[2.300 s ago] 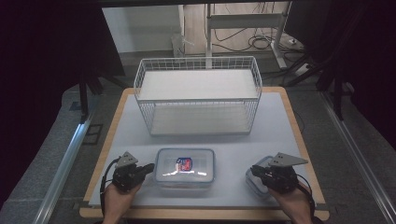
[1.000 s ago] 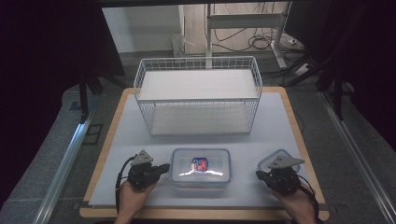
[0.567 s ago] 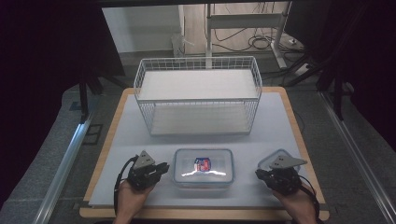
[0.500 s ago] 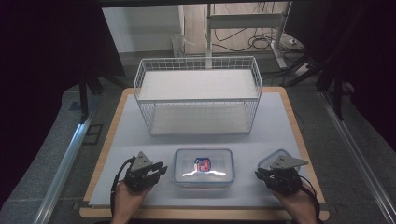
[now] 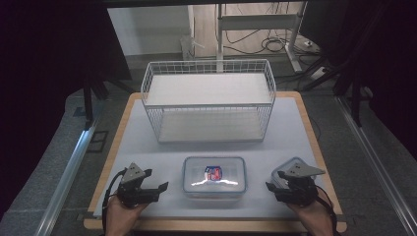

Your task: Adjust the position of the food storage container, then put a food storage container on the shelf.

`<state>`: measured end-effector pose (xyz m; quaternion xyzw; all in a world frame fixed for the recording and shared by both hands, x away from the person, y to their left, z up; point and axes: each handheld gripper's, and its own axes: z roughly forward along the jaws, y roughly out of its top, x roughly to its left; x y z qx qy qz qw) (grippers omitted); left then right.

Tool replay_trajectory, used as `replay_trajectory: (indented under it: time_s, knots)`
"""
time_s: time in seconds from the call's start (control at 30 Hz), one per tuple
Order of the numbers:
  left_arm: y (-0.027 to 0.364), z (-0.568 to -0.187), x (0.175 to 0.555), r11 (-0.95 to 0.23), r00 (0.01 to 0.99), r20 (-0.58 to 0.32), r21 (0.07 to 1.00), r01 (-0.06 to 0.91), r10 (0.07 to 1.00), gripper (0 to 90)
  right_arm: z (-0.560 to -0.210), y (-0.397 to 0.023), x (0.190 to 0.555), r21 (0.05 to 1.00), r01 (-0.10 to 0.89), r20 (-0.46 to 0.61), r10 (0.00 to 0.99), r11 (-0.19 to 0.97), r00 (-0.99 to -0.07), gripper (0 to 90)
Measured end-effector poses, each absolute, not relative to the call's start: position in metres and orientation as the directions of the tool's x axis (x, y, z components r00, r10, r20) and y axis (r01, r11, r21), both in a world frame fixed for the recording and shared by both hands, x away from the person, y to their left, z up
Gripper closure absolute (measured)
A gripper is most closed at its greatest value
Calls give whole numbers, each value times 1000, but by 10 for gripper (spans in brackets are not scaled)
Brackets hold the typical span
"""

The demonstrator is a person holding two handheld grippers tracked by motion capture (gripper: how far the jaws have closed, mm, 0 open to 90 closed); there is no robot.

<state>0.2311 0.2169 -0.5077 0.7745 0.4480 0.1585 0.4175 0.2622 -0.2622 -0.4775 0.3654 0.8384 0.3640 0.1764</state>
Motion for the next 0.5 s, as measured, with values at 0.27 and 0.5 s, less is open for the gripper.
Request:
replay_trajectory:
  time_s: [0.27, 0.5]
  knots:
    - [211, -507, 230, -287, 582, -98, 796, 533, 807, 113, -477, -263, 263, 762, 461, -48, 750, 454, -660, 212]
    - [209, -510, 231, -292, 585, -74, 812, 506, 808, 20, -478, -260, 263, 777, 435, -53, 736, 455, -674, 69]
